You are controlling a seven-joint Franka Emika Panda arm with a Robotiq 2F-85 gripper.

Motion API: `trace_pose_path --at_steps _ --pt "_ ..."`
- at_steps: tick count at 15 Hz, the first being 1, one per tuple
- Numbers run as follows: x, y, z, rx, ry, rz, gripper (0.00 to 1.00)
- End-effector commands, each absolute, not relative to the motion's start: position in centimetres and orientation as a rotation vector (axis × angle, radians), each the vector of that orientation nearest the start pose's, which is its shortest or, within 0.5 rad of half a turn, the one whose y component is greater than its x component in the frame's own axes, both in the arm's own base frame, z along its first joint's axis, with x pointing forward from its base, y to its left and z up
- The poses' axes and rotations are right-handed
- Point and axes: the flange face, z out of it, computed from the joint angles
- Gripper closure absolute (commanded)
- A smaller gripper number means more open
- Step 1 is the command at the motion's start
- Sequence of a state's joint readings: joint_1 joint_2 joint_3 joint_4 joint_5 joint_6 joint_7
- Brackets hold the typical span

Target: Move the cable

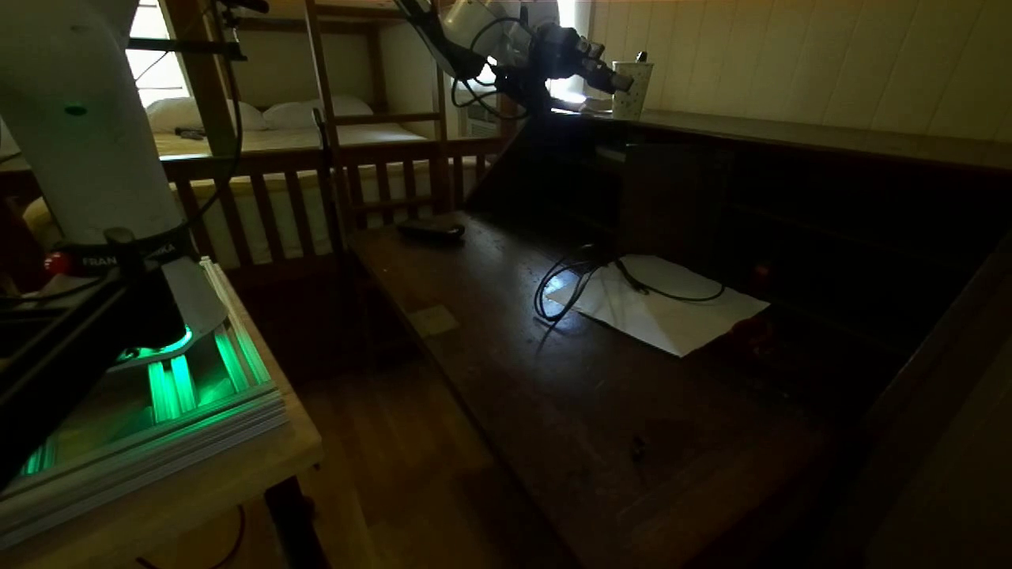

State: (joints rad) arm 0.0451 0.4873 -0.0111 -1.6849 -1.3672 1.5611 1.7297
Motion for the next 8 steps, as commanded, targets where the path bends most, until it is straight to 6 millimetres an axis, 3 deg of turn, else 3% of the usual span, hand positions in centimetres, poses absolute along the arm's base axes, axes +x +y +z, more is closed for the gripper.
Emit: trace_pose_path --at_steps 1,2,5,8 --pt "62.4 -1.3 36.4 1.615 -0.995 0.805 0.00" --pt "64.7 -8.2 35.8 1.472 -1.015 0.751 0.00" --pt "64.8 -7.8 35.7 1.497 -1.002 0.754 0.00" --pt "64.9 -4.7 35.2 1.585 -0.952 0.778 0.00"
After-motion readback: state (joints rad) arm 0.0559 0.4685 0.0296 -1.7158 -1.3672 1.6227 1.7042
